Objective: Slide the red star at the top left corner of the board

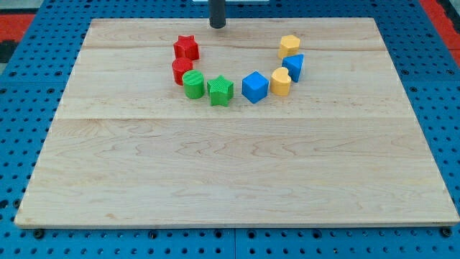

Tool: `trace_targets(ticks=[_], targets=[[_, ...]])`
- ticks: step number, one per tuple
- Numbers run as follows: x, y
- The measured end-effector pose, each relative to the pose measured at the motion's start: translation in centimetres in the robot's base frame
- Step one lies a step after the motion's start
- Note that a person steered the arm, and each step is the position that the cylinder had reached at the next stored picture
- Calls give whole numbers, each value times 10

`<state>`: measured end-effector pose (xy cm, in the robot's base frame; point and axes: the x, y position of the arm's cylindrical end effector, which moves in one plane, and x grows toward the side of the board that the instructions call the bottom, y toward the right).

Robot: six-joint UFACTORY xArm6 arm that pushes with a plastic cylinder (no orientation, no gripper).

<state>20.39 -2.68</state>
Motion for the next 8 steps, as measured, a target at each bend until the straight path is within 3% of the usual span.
trace_targets(ticks=[2,3,5,6,8], targets=[[9,-2],[46,27],[91,-61],[74,-123],[54,-151]])
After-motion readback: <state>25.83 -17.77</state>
